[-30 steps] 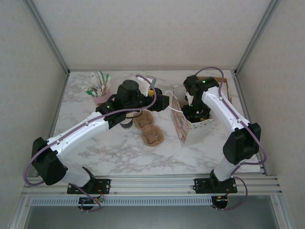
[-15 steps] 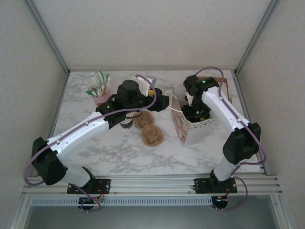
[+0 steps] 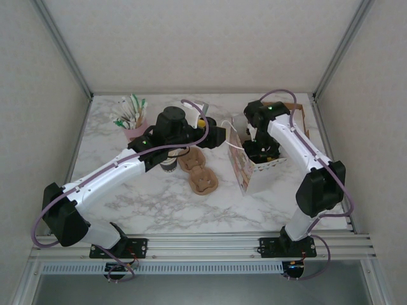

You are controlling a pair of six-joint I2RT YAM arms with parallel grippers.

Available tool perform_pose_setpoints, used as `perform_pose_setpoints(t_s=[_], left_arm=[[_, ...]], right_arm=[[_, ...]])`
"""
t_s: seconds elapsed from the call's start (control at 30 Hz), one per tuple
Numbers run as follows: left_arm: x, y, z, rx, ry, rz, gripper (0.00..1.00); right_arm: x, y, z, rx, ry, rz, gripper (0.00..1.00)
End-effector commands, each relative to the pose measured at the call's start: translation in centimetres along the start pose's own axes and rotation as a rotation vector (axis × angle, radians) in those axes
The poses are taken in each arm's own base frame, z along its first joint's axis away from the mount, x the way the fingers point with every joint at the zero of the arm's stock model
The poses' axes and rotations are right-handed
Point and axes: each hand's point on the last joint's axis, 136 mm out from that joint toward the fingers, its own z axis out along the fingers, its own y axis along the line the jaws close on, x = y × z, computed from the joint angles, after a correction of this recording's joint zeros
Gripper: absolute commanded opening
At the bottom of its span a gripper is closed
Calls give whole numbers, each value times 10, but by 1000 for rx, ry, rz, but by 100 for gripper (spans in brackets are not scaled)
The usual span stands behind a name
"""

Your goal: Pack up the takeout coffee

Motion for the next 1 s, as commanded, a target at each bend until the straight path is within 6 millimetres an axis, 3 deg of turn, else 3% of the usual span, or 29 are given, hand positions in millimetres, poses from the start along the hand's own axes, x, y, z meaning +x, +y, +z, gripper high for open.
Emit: perform_pose_setpoints(t_s=[0.0,0.97], left_arm=[[-3,-3,0,4,-14,2,100],[-3,-3,1,0,-13,5,100]], right_arm=[[5,-6,2,30,58,20,70],[0,-5,4,29,57,13,70]])
